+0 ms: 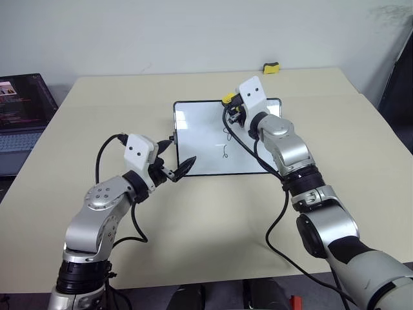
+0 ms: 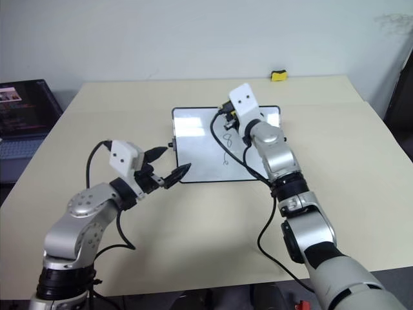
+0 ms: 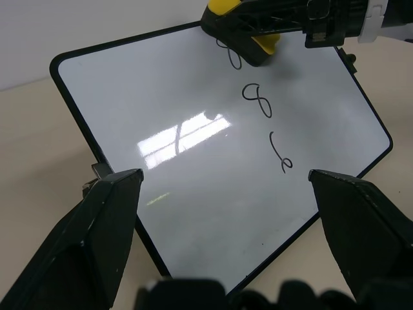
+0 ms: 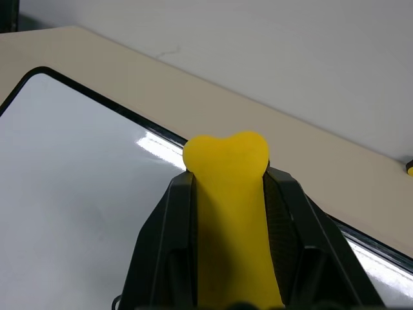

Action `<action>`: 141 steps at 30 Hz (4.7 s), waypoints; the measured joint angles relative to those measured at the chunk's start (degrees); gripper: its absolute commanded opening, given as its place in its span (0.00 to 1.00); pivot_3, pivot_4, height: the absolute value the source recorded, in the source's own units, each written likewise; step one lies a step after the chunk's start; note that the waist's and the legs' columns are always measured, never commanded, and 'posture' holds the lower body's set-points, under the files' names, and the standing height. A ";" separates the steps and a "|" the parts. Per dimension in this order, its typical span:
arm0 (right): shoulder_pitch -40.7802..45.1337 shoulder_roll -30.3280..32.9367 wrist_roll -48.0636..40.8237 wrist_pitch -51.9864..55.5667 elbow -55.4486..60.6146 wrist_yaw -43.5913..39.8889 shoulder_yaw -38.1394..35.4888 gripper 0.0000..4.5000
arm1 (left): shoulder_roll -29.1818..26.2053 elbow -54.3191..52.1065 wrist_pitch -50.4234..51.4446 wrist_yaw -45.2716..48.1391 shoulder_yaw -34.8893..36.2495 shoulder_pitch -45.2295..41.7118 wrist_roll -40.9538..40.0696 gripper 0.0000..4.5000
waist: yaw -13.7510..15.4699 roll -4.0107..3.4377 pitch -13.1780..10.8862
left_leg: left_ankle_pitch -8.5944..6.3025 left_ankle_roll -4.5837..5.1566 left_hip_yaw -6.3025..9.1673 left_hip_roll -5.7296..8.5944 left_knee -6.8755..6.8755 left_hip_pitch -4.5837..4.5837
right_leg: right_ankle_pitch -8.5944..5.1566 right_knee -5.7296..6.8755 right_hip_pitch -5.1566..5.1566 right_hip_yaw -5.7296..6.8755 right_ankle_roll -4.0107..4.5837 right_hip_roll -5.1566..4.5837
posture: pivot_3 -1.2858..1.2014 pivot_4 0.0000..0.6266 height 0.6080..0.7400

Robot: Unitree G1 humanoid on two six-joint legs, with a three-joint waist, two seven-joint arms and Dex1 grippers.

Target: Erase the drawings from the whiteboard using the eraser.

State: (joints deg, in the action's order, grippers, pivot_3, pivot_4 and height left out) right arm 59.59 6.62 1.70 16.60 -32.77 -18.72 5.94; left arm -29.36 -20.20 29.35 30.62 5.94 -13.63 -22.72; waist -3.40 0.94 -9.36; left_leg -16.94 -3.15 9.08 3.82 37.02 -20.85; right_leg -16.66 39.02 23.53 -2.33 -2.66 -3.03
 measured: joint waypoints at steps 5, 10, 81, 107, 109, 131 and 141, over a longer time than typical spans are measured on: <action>-1.59 -0.26 0.00 0.66 1.70 -1.22 0.90 0.24 | -0.01 -0.15 0.00 0.00 0.10 -0.04 -0.01 1.00 | 0.00 0.00 0.01 | 0.00 0.00 0.00 0.00 0.00 0.00 | 0.00 0.00 0.00 0.00 0.00 0.00 | 0.52 0.24 1.00; -6.95 -0.69 -0.04 3.98 8.44 -2.59 2.59 0.24 | -0.11 -0.30 0.00 -0.02 0.33 -0.06 -0.04 1.00 | 0.00 0.01 0.04 | 0.00 0.00 0.01 0.00 0.00 0.00 | 0.00 0.01 0.00 0.00 0.00 0.00 | 0.52 0.24 1.00; -10.59 3.22 3.92 5.82 14.43 -3.75 4.84 0.24 | -0.10 -1.88 0.41 0.20 0.47 0.12 -0.17 1.00 | 0.14 0.02 0.05 | 0.01 -0.01 0.02 -0.02 0.04 0.03 | 0.05 0.03 -0.04 0.02 0.04 0.01 | 0.52 0.24 1.00; -18.65 5.93 -2.51 23.88 35.39 -3.31 -1.10 0.24 | -0.71 -4.97 1.84 1.36 0.17 3.17 -1.73 1.00 | 0.25 0.02 0.05 | 0.00 -0.01 0.04 -0.05 -0.02 -0.02 | 0.04 -0.05 -0.02 -0.02 0.04 0.01 | 0.52 0.24 1.00; -21.27 6.23 -3.90 27.07 39.34 -3.77 -1.71 0.24 | -0.71 -6.08 2.64 1.45 0.18 4.30 -2.49 1.00 | 0.32 0.02 0.04 | -0.01 0.00 0.04 -0.05 -0.02 -0.02 | 0.05 -0.06 -0.02 -0.02 0.04 0.01 | 0.52 0.24 1.00; -24.32 7.41 -5.27 30.35 42.58 -2.18 -1.81 0.24 | -0.79 -5.88 2.71 1.12 0.18 3.27 -2.41 1.00 | 0.41 0.02 0.04 | 0.00 0.00 0.01 -0.05 0.00 0.01 | 0.05 -0.03 -0.04 0.02 0.04 0.03 | 0.52 0.24 1.00; -19.52 6.16 -4.18 20.03 34.51 -2.43 2.29 0.24 | -1.65 -1.82 0.19 0.17 0.04 1.77 1.40 1.00 | 0.36 0.02 0.04 | 0.00 0.00 0.00 -0.06 0.00 0.01 | 0.05 -0.05 -0.03 0.02 0.05 0.05 | 0.52 0.24 1.00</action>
State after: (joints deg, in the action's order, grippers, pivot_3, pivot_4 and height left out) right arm 40.07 12.78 -2.48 36.63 1.75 -21.15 8.23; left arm -31.01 -22.03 29.54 30.79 5.98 -11.86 -21.33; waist -3.05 0.96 -9.31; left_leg -16.94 -3.16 9.08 3.76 37.02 -20.84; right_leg -16.61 38.97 23.49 -2.31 -2.61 -2.98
